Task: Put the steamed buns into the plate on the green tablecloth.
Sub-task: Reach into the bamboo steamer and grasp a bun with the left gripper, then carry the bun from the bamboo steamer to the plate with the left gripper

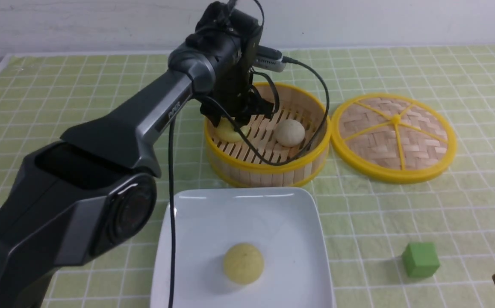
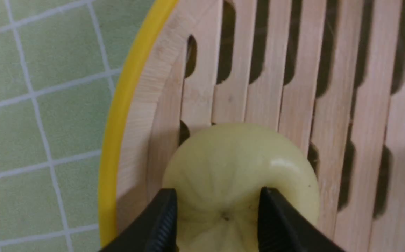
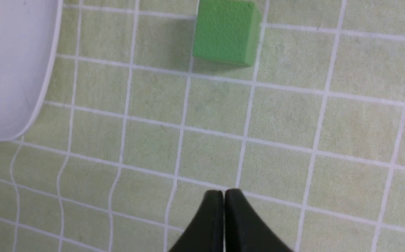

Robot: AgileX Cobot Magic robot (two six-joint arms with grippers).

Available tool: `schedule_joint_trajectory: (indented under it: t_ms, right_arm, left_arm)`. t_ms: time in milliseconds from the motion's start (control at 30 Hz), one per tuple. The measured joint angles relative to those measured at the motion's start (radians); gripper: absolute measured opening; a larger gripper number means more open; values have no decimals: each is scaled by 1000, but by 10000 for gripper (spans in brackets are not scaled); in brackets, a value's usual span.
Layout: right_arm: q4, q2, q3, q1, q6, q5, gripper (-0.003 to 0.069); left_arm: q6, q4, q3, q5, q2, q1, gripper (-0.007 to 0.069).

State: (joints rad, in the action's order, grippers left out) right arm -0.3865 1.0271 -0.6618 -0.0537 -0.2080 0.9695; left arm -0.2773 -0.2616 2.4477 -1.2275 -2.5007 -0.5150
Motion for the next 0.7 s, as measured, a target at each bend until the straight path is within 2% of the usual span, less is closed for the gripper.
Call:
schedule_joint_trajectory:
  t_ms: [33,67,100,133,233,367,433,500,533,600,700]
  right_arm:
    - [0,0,0,0,0,0,27]
    - [0,0,0,0,0,0,29]
    - [0,0,0,0,0,0,29]
    - [-1,0,0,0,0,0,31]
    - [-5,0,0,0,0,3,35]
    - [-9,0,0,0,0,4,39]
    - [-10,0,0,0,0,9,41]
    - [-11,0,0,0,0,15,41]
    - [-11,0,0,0,0,15,41]
    - [-11,0,0,0,0,16,44]
    - [-12,0,0,0,0,18,44]
  left_arm:
    - [0,2,0,2,-1,0,298]
    - [0,15,5,0,-1,0,204]
    - [0,18,6,0,-1,0,192]
    - [3,30,16,-2,-1,0,113]
    - [17,67,62,-10,19,0,28]
    - [50,132,81,-10,137,1,21]
    - [88,177,14,-8,268,1,21]
    - [139,225,-158,-6,438,0,21]
    - [139,229,-178,-6,456,-1,21]
    - [160,269,-463,-7,690,-11,21]
    - [129,285,-814,40,859,-14,23]
